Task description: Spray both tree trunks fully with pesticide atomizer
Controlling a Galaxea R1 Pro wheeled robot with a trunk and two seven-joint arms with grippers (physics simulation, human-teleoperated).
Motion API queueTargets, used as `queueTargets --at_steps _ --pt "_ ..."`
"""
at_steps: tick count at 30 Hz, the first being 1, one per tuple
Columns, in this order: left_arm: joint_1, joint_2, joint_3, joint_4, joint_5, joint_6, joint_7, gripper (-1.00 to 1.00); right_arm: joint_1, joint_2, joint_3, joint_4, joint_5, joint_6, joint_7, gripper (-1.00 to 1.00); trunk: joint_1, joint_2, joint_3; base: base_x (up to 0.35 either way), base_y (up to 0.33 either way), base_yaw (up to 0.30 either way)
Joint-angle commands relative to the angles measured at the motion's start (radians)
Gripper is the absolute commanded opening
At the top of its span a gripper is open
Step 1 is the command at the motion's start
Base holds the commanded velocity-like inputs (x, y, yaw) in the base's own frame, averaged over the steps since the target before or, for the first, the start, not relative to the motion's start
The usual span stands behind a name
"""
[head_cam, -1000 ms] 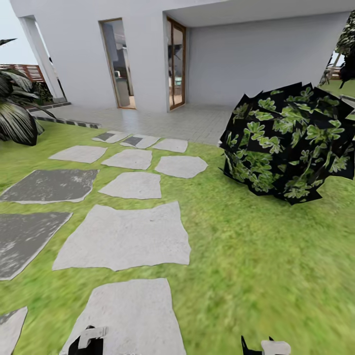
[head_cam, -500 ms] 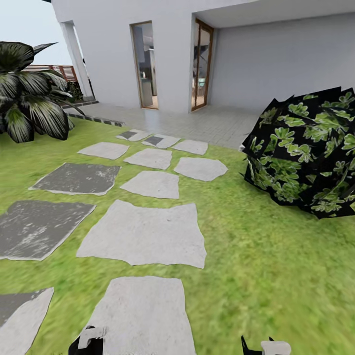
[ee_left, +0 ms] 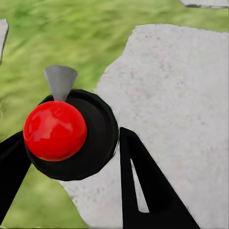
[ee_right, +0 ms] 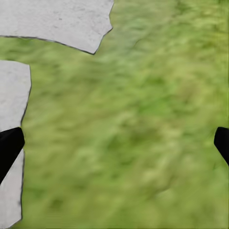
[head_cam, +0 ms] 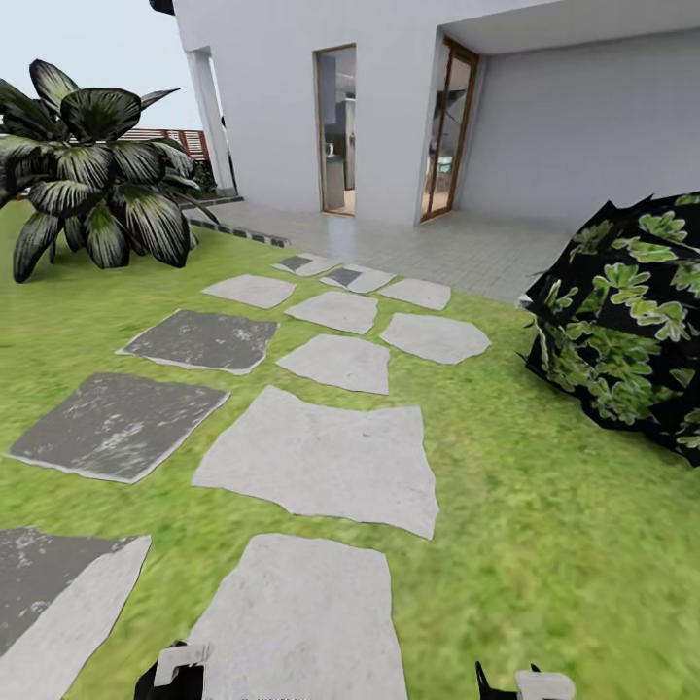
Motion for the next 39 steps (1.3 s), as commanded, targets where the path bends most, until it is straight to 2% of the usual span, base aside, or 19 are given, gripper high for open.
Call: queueTargets --at_steps 1,32,39 --pt "-0.001 0.0 0.0 0.001 0.004 -0.003 0.001 -1.0 0.0 0.0 0.0 0.0 0.001 -0.003 -0.002 1.0 0.0 0.0 -0.001 0.0 0.0 0.279" --pt "-0.001 -0.004 -0.003 0.006 0.002 -0.005 0.008 -1.0 0.0 0.0 0.001 0.002 0.002 -0.003 -0.002 1.0 0.0 0.0 -0.001 0.0 0.001 0.279" --pt "-0.001 -0.004 -0.002 0.007 0.002 -0.004 0.008 -1.0 0.0 0.0 0.001 0.002 0.002 -0.003 -0.003 1.0 0.0 0.0 0.0 0.0 0.22 0.279"
